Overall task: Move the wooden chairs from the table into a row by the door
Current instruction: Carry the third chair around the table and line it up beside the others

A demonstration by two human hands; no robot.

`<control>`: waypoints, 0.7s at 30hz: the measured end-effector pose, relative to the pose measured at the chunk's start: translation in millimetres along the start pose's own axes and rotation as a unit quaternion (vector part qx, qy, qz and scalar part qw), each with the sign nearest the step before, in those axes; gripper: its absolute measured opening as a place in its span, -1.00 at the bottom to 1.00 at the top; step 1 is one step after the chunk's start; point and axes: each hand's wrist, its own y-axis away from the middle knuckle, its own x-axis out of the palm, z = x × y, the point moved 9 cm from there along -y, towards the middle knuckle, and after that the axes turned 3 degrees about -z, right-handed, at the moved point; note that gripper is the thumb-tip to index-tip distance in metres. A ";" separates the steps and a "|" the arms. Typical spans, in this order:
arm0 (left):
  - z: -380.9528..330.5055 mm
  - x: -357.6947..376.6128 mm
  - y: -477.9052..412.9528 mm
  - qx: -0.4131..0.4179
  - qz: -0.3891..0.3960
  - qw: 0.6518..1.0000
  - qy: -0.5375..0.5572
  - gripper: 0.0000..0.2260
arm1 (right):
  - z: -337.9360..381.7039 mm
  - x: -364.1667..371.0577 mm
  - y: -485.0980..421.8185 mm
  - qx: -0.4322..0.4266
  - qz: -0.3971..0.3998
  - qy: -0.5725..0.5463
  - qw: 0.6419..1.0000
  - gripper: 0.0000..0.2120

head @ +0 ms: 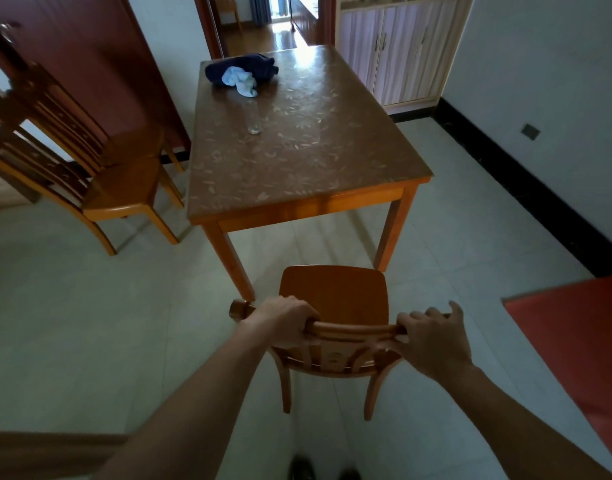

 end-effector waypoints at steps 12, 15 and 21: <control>138.0 -86.5 10.3 -0.144 -0.363 0.888 0.242 -0.55 | -103.3 13.5 -73.2 0.272 -0.092 -0.369 0.884 -0.18; 152.2 -76.7 -1.6 -0.163 -0.391 0.824 0.375 -0.54 | -121.4 40.5 -73.5 0.367 -0.079 -0.519 0.768 -0.24; 155.7 -78.1 -21.0 -0.202 -0.429 0.694 0.542 -0.70 | -132.3 58.5 -101.0 0.406 -0.081 -0.582 0.699 -0.59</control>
